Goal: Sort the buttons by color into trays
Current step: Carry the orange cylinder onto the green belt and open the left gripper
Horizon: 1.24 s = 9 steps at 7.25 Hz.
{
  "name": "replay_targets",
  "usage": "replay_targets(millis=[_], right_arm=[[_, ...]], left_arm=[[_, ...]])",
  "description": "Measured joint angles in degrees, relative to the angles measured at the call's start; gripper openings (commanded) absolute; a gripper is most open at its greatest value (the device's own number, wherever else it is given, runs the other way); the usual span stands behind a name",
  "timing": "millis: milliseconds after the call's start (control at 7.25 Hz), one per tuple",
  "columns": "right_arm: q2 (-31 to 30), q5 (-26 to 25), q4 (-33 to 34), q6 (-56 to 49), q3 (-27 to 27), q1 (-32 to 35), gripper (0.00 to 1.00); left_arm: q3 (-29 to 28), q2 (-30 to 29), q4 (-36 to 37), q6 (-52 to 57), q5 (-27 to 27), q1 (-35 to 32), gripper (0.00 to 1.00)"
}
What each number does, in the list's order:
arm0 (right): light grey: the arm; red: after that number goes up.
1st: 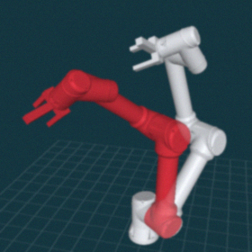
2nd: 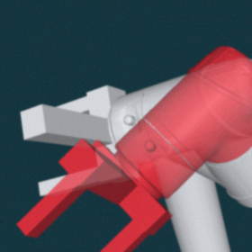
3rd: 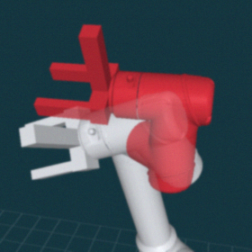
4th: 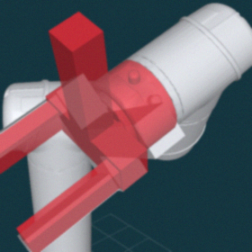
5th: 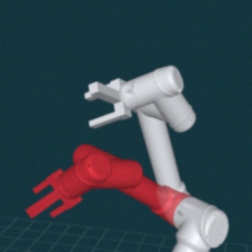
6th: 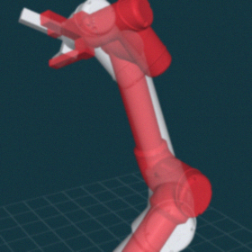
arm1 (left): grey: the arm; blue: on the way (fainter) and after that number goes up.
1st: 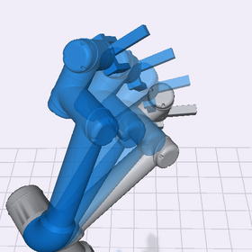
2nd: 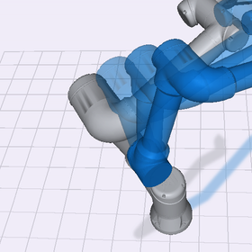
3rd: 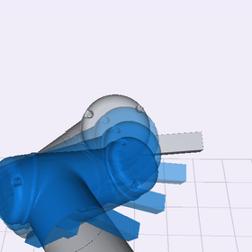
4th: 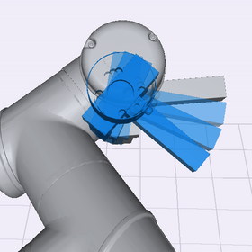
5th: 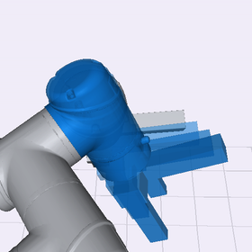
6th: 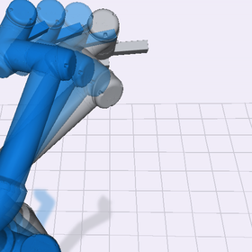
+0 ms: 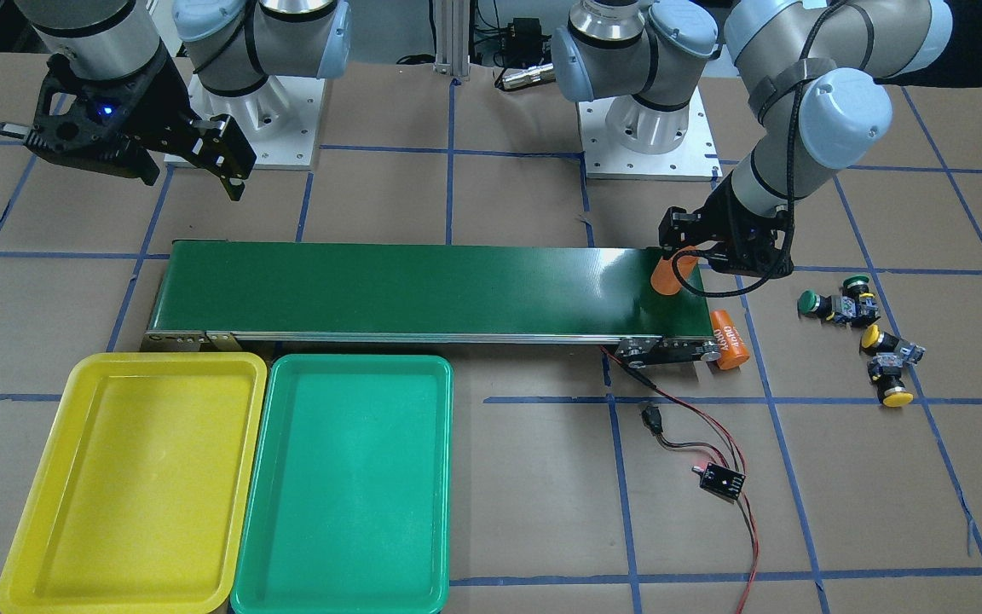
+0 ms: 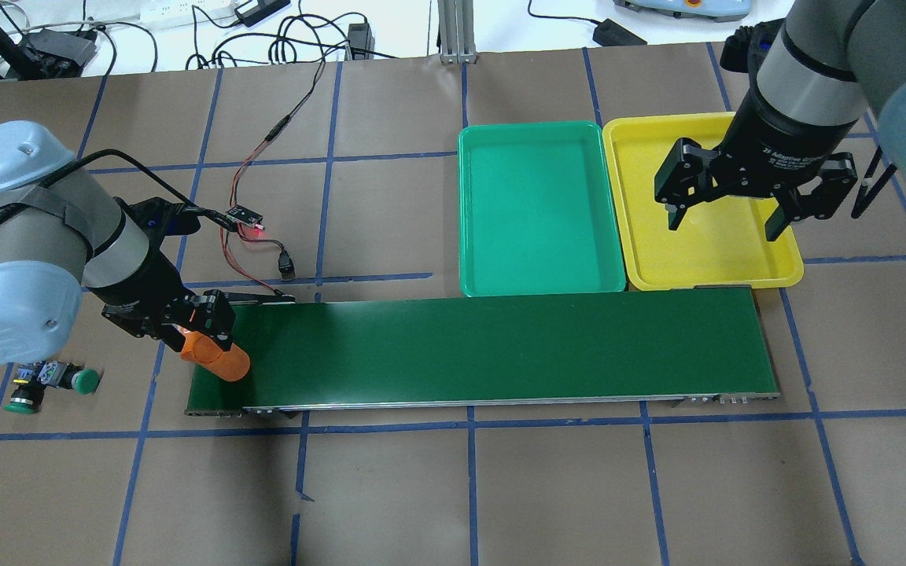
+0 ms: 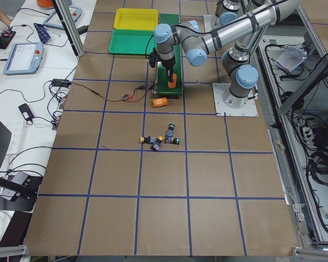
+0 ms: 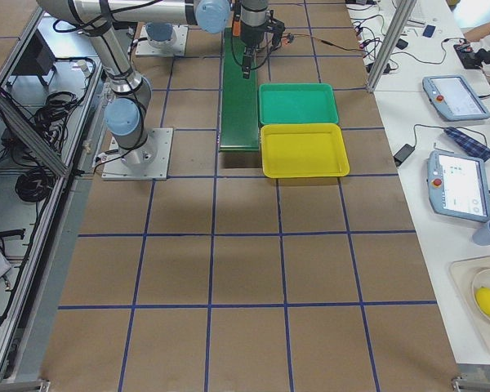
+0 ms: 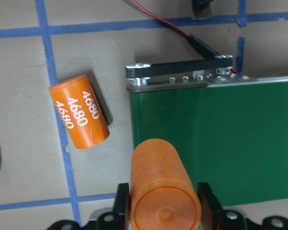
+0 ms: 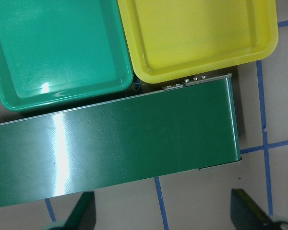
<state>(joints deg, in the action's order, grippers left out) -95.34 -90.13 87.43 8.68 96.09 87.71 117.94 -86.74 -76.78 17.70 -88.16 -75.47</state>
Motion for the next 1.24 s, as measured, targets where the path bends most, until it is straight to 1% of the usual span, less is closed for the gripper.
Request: replay_targets(millis=[138, 276, 552, 828, 966, 1241], right_arm=[[-0.01, -0.18, -0.02, 0.01, -0.01, 0.00, 1.00], [-0.02, -0.46, -0.02, 0.02, -0.02, 0.00, 1.00], [0.00, -0.82, 0.02, -0.04, -0.02, 0.00, 1.00], [0.00, -0.91, -0.05, -0.06, -0.02, 0.00, 1.00], [0.00, -0.95, -0.09, -0.06, -0.01, 0.00, 1.00], [0.00, -1.05, -0.07, -0.05, 0.00, 0.00, 1.00]], left_arm=[[-0.27, -0.04, 0.06, -0.02, 0.01, 0.02, 0.99], [-1.09, -0.14, 0.08, -0.02, 0.05, 0.24, 0.99], [-6.14, -1.64, -0.27, -0.15, 0.01, 0.98, 0.99], [-10.47, -5.42, 0.17, -2.84, -0.02, 2.19, 0.99], [-11.26, -7.99, 1.79, -5.10, -0.10, 3.24, 0.99], [-11.31, -13.23, 7.32, -9.96, -0.18, 4.92, 0.99]])
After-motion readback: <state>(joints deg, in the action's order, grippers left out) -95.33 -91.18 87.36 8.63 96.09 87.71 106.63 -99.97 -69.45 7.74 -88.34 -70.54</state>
